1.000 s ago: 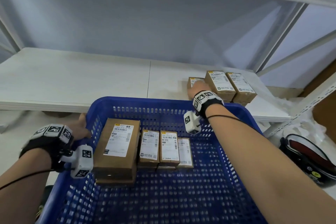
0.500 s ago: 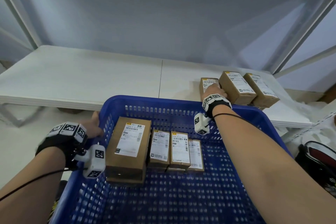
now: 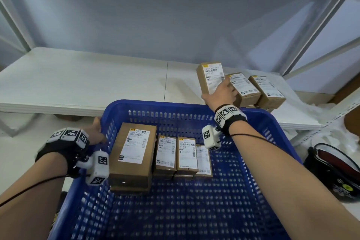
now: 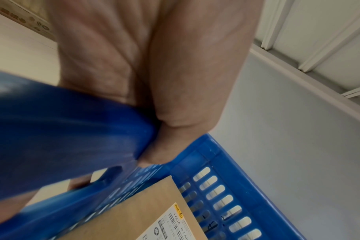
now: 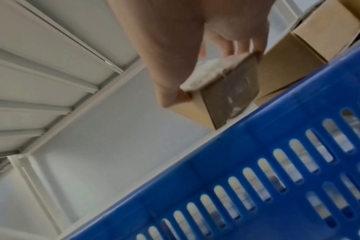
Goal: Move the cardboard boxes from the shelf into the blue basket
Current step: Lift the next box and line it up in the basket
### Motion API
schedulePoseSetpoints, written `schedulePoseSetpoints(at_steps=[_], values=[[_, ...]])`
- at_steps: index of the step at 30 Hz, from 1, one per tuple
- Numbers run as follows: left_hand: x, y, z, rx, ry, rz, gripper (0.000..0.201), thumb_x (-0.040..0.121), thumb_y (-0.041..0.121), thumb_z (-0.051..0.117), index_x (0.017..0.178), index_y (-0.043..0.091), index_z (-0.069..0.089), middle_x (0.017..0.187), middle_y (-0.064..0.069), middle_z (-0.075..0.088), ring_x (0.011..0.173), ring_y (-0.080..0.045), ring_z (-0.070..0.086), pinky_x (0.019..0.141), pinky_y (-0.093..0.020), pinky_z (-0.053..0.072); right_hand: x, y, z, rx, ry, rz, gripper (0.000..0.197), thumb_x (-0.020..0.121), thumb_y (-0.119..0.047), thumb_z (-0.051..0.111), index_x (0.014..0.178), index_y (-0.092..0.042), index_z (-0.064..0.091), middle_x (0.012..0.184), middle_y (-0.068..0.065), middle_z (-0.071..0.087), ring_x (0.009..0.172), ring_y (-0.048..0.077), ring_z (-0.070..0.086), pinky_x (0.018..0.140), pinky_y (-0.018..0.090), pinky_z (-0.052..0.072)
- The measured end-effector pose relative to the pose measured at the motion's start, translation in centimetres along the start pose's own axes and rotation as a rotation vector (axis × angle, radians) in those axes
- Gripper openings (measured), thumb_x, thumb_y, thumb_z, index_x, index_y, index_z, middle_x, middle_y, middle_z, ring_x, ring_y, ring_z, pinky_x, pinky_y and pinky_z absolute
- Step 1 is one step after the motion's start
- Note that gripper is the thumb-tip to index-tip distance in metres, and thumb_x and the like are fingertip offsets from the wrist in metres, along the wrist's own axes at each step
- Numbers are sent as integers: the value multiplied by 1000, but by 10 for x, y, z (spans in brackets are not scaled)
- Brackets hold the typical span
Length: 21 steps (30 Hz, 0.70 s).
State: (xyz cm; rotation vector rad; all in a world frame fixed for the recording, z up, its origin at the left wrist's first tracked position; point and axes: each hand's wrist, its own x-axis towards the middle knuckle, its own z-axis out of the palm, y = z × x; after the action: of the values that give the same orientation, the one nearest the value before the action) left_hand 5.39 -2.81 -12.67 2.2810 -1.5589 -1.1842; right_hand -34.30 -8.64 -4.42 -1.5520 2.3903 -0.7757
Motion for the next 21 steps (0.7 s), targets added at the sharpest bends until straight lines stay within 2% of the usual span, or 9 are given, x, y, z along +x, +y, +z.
schedulePoseSetpoints(at_steps=[2,4,5,9,13,17,19,21], values=[[-15,10,1,27,4,-14,88,65,0,67,137,15,19,109,-31,57,98,-42,61,87,-56,52,-12,5,-10,32,64,-36,108,69,-42,78,150,-10,14,146,20,35,129,40,34,110,51,31],[-30,21,1,79,74,4,79,75,0,66,140,3,19,113,-31,56,94,-32,56,83,-41,48,-25,11,-17,60,80,-37,110,66,-42,77,150,-11,14,145,20,36,129,39,35,110,52,31],[-35,24,2,95,105,11,74,79,-3,63,140,-2,21,113,-31,55,93,-31,53,82,-39,46,-34,14,-19,64,77,-29,111,64,-42,78,150,-12,14,145,20,36,130,40,33,111,53,29],[-35,25,1,106,105,-8,74,79,-2,63,140,-2,21,114,-33,56,106,-44,58,93,-51,48,-72,36,-14,100,82,4,111,62,-44,81,148,-12,17,141,21,33,130,39,33,111,51,29],[-40,30,0,159,100,-34,72,81,2,62,140,-3,20,116,-33,56,107,-44,58,93,-49,48,-111,65,7,61,44,38,110,61,-44,81,147,-11,19,138,21,35,125,39,36,110,50,30],[-46,34,-4,179,47,-40,71,80,8,62,138,1,22,110,-29,58,102,-39,59,88,-44,49,-135,99,34,-28,-54,166,116,61,-49,82,147,-10,15,136,20,33,122,38,38,108,50,35],[-52,36,-5,205,41,-52,74,78,16,62,139,3,21,120,-26,55,109,-38,57,97,-44,46,-140,115,44,-108,-140,263,119,61,-53,83,148,-10,14,138,21,31,125,40,37,107,51,36],[-60,41,-6,254,51,-66,68,87,13,57,141,0,20,133,-24,47,122,-38,50,101,-41,40,-141,128,53,-141,-265,390,120,63,-54,83,148,-9,12,144,23,27,131,43,32,109,54,35]])
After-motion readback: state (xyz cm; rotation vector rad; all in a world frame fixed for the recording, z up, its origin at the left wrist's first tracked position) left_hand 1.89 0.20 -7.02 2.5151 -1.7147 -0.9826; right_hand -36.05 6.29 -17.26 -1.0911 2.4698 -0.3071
